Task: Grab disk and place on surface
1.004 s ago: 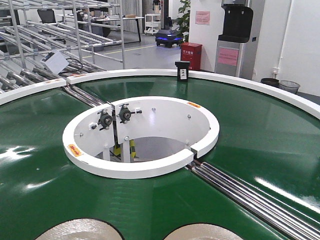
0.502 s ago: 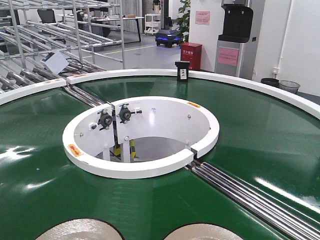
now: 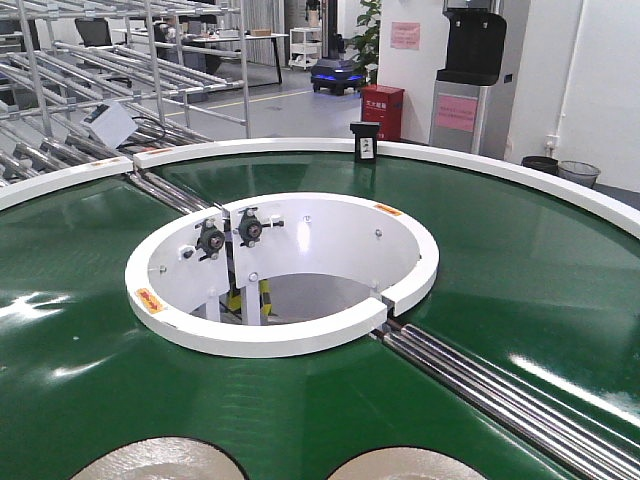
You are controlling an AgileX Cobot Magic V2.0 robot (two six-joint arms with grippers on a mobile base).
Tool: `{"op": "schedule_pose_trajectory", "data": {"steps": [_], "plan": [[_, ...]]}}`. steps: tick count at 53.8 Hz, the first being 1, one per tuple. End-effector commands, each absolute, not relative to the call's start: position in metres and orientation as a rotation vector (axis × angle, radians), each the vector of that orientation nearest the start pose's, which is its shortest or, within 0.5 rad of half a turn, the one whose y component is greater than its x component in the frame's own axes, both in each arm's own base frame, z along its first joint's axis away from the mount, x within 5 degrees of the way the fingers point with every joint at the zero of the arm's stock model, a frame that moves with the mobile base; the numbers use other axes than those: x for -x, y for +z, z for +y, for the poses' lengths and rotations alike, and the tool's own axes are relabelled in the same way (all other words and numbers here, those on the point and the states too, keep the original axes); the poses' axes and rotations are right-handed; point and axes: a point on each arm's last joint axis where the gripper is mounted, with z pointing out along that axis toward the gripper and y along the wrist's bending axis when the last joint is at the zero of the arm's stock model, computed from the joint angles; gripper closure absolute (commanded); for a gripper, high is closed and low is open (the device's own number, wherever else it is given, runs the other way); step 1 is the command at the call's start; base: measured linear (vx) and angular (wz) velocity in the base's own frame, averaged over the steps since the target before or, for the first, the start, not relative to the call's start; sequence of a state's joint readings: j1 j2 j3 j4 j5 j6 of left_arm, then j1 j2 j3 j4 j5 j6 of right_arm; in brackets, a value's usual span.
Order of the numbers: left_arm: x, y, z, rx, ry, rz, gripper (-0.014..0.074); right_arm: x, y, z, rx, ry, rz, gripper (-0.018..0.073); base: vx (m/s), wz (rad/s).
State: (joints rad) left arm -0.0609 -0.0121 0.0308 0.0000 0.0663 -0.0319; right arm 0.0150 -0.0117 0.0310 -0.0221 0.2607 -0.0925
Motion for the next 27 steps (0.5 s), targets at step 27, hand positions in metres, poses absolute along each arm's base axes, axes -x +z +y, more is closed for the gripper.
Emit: {"op": "schedule_pose_trajectory", "data": {"steps": [27], "plan": [[-0.054, 0.220, -0.003, -0.018, -0.080, 1.390, 0.0604, -0.056, 0.208, 0.001, 0.111, -0.108, 1.423, 0.0567, 0.00, 0.00]]}}
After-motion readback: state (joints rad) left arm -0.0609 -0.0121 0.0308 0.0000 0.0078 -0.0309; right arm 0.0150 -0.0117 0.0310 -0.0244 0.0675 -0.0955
